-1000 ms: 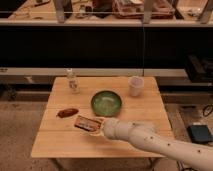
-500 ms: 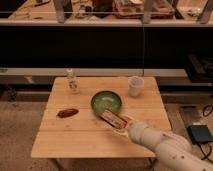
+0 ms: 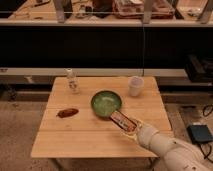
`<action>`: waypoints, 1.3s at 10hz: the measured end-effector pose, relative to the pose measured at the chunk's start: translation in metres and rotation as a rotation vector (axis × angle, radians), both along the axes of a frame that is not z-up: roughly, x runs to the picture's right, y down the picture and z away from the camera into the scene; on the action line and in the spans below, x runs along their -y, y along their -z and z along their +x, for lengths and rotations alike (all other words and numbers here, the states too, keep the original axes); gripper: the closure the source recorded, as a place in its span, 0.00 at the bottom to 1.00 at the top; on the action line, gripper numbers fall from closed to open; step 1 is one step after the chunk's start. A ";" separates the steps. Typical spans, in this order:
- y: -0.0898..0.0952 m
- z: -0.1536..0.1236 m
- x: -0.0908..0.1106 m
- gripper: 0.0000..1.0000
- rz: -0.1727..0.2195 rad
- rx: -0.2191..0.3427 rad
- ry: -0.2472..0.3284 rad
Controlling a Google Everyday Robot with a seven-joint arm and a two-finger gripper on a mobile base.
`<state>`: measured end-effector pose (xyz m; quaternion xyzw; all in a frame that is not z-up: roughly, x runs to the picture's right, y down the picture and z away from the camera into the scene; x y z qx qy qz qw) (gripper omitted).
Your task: Place the eraser in the ceramic cup
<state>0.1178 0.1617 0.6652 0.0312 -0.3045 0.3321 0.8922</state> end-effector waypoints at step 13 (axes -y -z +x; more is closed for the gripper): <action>-0.056 0.123 0.047 1.00 -0.050 -0.160 -0.240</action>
